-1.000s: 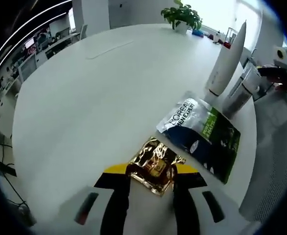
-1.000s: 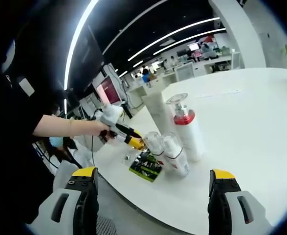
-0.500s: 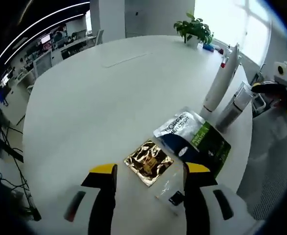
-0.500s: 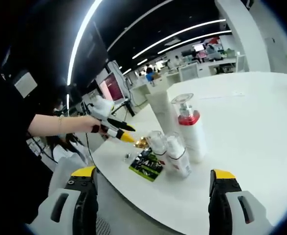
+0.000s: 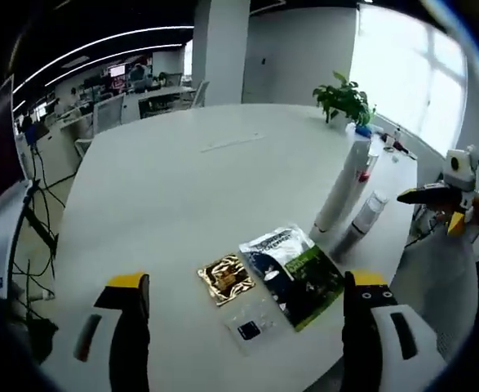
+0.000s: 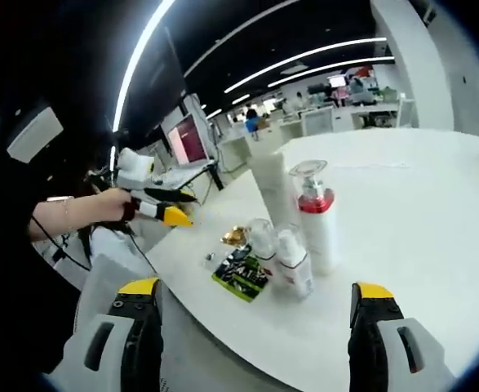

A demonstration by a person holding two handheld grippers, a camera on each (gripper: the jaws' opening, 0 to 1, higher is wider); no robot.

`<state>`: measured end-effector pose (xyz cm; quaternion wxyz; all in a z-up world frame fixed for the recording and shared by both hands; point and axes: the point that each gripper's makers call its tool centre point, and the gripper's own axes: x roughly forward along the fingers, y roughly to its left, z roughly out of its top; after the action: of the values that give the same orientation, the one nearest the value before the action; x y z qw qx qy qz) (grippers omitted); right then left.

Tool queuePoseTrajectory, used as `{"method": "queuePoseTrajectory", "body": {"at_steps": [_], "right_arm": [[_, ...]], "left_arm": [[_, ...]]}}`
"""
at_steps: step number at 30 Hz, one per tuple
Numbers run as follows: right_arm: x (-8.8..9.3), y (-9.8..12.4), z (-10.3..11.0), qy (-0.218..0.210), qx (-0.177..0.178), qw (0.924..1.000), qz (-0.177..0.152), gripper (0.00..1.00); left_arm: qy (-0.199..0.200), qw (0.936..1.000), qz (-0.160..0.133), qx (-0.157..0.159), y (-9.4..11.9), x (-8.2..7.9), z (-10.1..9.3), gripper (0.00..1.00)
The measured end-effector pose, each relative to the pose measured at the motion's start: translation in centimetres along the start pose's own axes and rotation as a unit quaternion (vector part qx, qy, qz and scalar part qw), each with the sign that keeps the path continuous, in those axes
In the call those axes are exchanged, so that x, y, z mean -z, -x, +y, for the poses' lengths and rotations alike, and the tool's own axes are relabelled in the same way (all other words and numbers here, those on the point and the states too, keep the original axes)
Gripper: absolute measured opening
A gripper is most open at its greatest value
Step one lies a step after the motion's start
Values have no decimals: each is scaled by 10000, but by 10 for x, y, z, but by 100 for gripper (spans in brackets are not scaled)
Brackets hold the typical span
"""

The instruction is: Arrange the skincare products in the storage area until every visible bottle or jar stands upright without overlapping.

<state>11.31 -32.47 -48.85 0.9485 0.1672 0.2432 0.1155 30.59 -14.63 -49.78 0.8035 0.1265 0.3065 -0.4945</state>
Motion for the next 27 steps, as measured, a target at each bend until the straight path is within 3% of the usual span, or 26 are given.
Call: {"method": "queuePoseTrajectory", "body": {"at_steps": [6,14,20,24,26,27], "right_arm": [[-5,8,-6,84,199,9998,-50,99],[-5,16,-1,120,181,9997,-72,99],[3,23,-5,38,188,9997,-152,99],[0,21,-7,-3,244,9994,-239,99],[3,19,-6,35,248,9995,-175,99],[5,19,-7,72,265,9995,-129,99]], "left_arm": [[155,9996,-205,-135,24,6,-26,99],[747,9950,-620,-236,43,15,-50,99],[816,9915,-974,-293,54,8,-65,99],[798,9920,-962,-186,44,19,-71,99],[777,9939,-756,-223,39,26,-70,99],[678,9941,-795,-283,40,23,-69,99]]}}
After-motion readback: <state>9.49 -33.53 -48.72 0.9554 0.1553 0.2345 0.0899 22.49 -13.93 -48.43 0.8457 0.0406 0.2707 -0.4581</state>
